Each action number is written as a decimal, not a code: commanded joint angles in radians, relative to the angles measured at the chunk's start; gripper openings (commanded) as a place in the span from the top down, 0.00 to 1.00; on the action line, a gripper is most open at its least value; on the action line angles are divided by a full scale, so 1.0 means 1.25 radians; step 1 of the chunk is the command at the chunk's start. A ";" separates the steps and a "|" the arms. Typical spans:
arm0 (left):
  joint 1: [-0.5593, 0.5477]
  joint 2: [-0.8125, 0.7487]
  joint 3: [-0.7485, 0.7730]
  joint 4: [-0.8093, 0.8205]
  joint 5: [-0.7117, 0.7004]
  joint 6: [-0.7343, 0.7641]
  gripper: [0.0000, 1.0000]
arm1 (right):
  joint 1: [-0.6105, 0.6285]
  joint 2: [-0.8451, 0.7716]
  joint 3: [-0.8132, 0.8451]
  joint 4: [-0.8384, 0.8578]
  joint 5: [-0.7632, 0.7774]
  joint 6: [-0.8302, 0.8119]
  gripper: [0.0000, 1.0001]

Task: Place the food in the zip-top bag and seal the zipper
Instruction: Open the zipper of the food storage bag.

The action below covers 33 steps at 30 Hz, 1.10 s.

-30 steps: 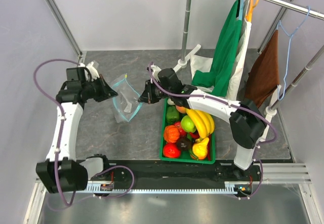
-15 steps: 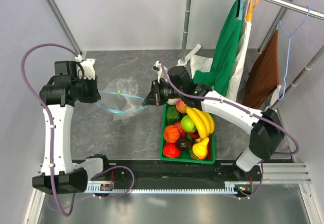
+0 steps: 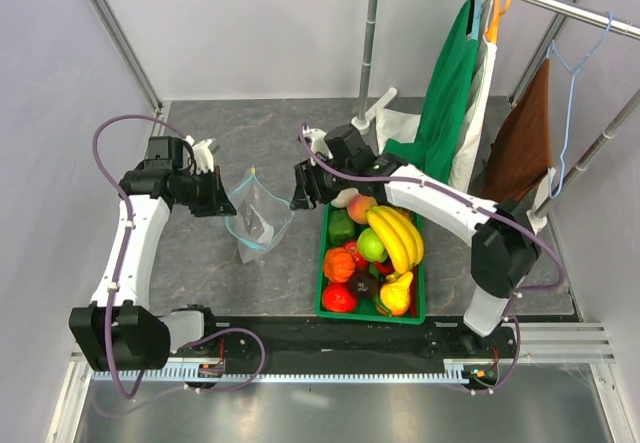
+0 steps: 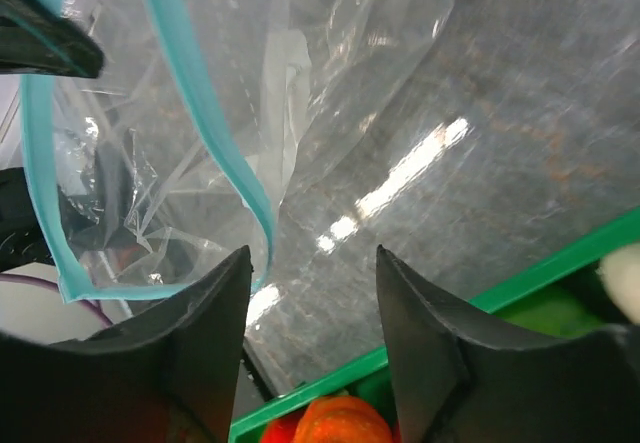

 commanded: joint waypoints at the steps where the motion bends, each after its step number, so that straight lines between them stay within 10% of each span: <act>1: -0.016 -0.004 -0.006 0.102 0.021 -0.100 0.98 | -0.013 -0.099 0.077 -0.081 0.041 -0.113 0.34; 16: -0.047 -0.025 -0.051 0.129 0.009 -0.105 0.98 | 0.020 -0.331 -0.046 -0.400 0.078 -0.564 0.02; 33: -0.052 -0.032 -0.065 0.135 0.009 -0.102 0.98 | 0.204 -0.256 -0.212 -0.222 0.202 -0.667 0.02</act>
